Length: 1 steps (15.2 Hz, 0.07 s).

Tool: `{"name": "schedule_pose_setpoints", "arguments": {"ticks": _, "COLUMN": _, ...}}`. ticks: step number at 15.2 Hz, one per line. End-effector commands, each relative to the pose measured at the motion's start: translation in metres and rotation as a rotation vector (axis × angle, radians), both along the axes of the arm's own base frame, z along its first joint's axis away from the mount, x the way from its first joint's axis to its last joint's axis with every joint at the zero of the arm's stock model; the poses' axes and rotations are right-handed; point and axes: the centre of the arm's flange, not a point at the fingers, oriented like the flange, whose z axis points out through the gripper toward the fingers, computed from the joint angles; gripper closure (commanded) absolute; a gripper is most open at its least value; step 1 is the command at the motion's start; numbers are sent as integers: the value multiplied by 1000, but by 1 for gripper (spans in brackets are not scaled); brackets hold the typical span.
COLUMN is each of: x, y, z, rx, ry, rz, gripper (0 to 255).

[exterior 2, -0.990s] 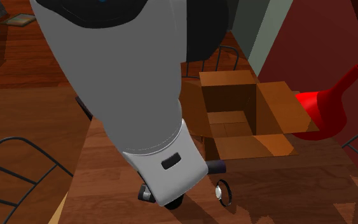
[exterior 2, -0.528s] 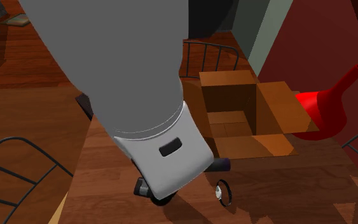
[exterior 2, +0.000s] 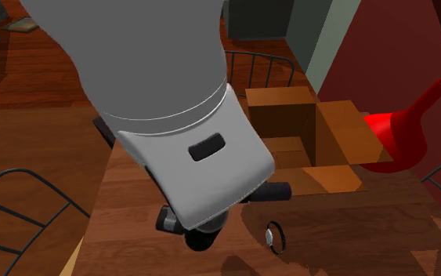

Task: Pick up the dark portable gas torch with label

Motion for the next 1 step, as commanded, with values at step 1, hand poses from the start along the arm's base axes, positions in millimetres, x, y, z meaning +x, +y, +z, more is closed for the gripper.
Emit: {"name": "schedule_pose_setpoints", "arguments": {"ticks": 1, "x": -1, "y": 0, "z": 3, "rx": 0, "ry": 0, "rz": 1, "gripper": 255}}
